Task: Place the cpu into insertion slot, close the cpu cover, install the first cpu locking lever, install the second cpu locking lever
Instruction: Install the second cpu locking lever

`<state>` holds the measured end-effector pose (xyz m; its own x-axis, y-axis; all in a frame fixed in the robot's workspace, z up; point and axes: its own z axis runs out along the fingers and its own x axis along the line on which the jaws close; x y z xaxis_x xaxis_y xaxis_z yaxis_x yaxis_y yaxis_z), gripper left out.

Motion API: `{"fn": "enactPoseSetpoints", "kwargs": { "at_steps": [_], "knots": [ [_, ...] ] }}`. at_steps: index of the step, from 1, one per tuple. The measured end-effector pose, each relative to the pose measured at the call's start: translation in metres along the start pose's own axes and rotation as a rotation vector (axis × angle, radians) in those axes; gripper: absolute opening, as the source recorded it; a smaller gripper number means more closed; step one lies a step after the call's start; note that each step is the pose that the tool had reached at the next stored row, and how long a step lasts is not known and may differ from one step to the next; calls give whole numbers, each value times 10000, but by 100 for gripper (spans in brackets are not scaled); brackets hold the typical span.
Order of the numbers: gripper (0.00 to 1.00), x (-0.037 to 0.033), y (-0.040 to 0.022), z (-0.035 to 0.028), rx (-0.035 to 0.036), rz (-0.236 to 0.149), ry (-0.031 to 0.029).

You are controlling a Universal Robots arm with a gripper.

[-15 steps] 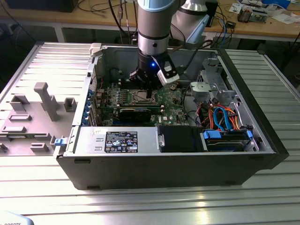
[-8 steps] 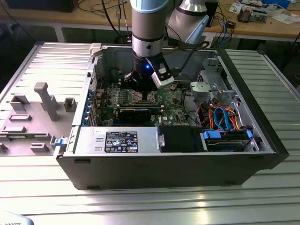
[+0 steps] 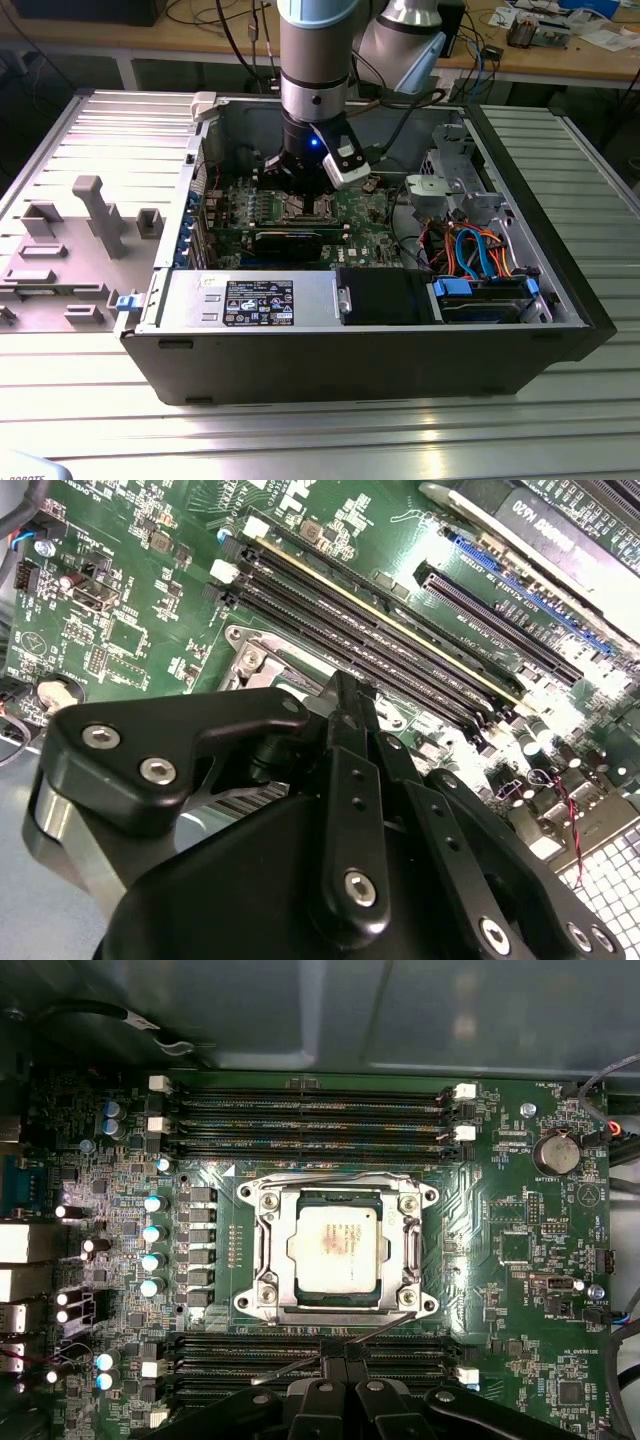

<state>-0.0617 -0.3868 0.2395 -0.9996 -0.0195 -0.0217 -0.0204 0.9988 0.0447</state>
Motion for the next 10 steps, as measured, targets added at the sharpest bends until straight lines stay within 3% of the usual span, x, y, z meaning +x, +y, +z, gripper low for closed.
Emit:
{"fn": "enactPoseSetpoints", "kwargs": {
  "at_steps": [7, 10],
  "knots": [
    [11, 2, 0, 0, 1, 0, 4],
    [11, 2, -2, 17, -9, 21, 69]
  ]
}}
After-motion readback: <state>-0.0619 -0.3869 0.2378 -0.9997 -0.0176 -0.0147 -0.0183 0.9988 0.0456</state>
